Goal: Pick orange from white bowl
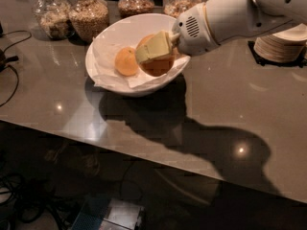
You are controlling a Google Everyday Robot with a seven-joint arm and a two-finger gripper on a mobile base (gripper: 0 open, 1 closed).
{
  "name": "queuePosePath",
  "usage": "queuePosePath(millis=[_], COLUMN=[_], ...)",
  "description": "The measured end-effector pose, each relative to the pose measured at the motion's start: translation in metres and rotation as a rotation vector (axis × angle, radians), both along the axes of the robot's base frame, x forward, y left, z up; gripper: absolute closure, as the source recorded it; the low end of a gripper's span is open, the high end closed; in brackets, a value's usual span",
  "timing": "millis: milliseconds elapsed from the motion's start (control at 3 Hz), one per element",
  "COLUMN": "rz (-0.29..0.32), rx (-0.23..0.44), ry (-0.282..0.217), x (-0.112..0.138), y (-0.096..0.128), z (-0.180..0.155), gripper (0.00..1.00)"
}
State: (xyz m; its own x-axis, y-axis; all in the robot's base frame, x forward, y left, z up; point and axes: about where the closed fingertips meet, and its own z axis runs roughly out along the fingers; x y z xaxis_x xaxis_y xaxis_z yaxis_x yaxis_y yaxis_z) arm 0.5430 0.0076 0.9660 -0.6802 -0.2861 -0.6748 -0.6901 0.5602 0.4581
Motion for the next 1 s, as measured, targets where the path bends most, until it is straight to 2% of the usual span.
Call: queuePosePath(millis=[333,667,1000], rz=[0.0,0.065,0.185], rx=[0.0,0.056,0.15], ry=[0.0,-0.001,-0.02], x=[0.0,-0.008,-0.034], y=[0.0,-0.003,-0.01], z=[0.0,0.022,0.057], gripper=[1.0,1.0,1.0])
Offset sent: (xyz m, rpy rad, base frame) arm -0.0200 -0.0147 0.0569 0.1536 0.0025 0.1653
